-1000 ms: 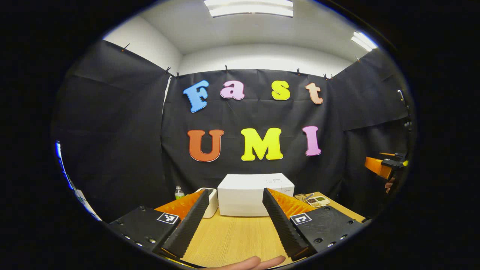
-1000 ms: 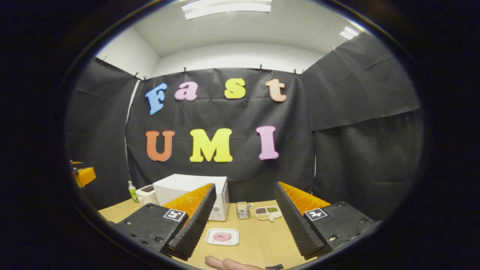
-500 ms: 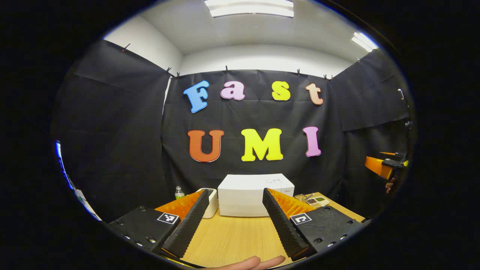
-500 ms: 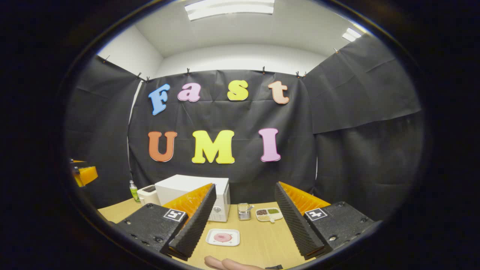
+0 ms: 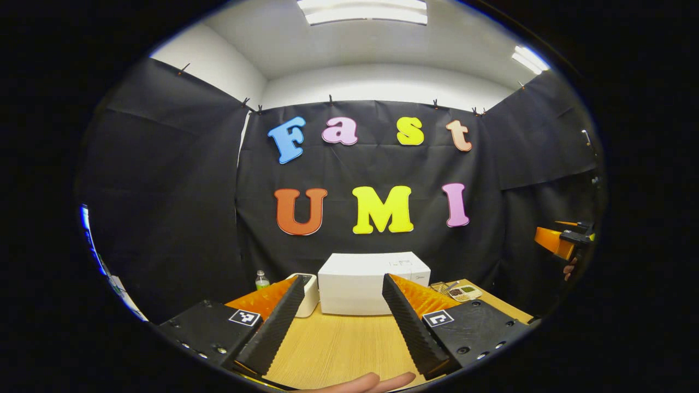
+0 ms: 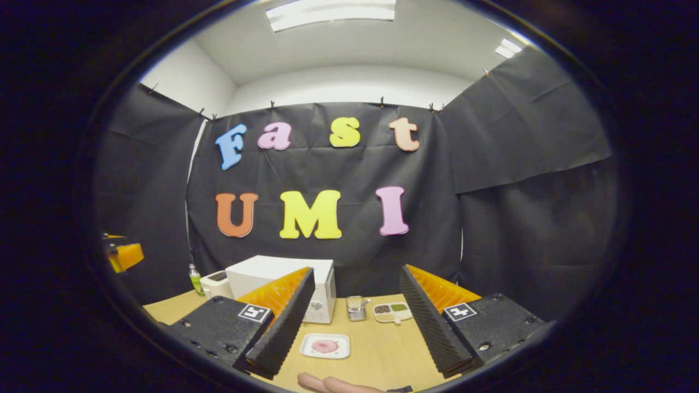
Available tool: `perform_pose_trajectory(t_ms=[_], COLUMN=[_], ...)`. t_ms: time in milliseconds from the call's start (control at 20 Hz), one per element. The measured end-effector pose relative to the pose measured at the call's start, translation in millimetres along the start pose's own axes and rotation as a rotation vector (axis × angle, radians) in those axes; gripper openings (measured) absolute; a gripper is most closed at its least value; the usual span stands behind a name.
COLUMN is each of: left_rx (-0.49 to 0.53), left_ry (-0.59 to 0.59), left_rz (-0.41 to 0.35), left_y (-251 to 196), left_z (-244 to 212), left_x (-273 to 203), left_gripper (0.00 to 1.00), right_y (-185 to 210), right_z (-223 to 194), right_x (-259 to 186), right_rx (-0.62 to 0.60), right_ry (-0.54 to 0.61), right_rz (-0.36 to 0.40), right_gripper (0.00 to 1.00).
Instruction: Open the microwave oven with the left hand, put the food in, and close the microwave oven.
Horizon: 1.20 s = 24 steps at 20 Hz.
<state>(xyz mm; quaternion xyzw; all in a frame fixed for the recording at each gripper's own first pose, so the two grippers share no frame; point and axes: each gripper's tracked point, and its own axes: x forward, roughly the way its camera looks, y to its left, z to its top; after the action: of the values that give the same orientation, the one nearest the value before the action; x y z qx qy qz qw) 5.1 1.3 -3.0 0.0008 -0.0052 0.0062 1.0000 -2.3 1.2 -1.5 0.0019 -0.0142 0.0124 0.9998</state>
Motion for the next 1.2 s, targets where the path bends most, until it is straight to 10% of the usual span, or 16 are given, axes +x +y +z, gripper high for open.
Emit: perform_pose_trajectory(t_ms=[1200], left_rx=[-0.064], left_ry=[0.180], left_rz=[-0.114], left_y=[-167], left_z=[-199], left_x=[303], left_gripper=[0.93], right_y=[-94], right_z=[-48], right_x=[52], right_rx=[-0.004], right_ry=[0.027], right_rz=[-0.048], right_gripper=[0.91])
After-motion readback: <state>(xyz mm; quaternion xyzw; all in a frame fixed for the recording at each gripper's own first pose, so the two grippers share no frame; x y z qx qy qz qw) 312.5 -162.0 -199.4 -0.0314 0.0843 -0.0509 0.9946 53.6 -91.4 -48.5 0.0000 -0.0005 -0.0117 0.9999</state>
